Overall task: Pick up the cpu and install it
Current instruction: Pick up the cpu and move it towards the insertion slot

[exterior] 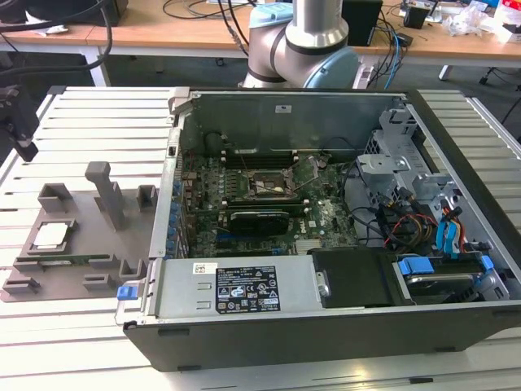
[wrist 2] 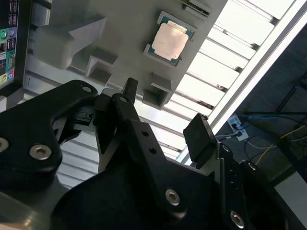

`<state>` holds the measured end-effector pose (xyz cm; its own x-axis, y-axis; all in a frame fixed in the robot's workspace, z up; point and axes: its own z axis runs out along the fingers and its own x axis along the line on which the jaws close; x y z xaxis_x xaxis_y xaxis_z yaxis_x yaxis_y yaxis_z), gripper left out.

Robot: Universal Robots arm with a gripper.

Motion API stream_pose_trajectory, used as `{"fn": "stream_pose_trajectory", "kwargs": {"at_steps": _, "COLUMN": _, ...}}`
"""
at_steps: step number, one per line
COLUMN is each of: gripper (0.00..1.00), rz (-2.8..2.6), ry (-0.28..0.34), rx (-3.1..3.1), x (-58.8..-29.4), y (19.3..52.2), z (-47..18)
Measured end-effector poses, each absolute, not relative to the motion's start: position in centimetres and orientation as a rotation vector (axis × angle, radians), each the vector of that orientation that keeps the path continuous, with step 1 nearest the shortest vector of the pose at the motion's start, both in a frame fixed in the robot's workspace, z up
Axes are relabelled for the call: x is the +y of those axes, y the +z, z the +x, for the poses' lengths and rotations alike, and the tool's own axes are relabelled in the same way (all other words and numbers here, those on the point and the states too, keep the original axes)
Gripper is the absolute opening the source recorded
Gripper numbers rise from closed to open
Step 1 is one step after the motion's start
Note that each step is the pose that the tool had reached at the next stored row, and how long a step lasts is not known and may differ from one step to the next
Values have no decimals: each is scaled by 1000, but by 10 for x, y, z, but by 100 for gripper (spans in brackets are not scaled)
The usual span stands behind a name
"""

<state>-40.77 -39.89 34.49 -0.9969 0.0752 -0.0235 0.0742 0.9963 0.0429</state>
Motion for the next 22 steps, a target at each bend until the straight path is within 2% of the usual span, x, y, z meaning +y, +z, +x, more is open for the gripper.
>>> {"fn": "stream_pose_trajectory", "kwargs": {"at_steps": 22, "gripper": 66, "rz": 117, "ry": 66, "rx": 3114, "x": -399, "y": 325, "z": -408}}
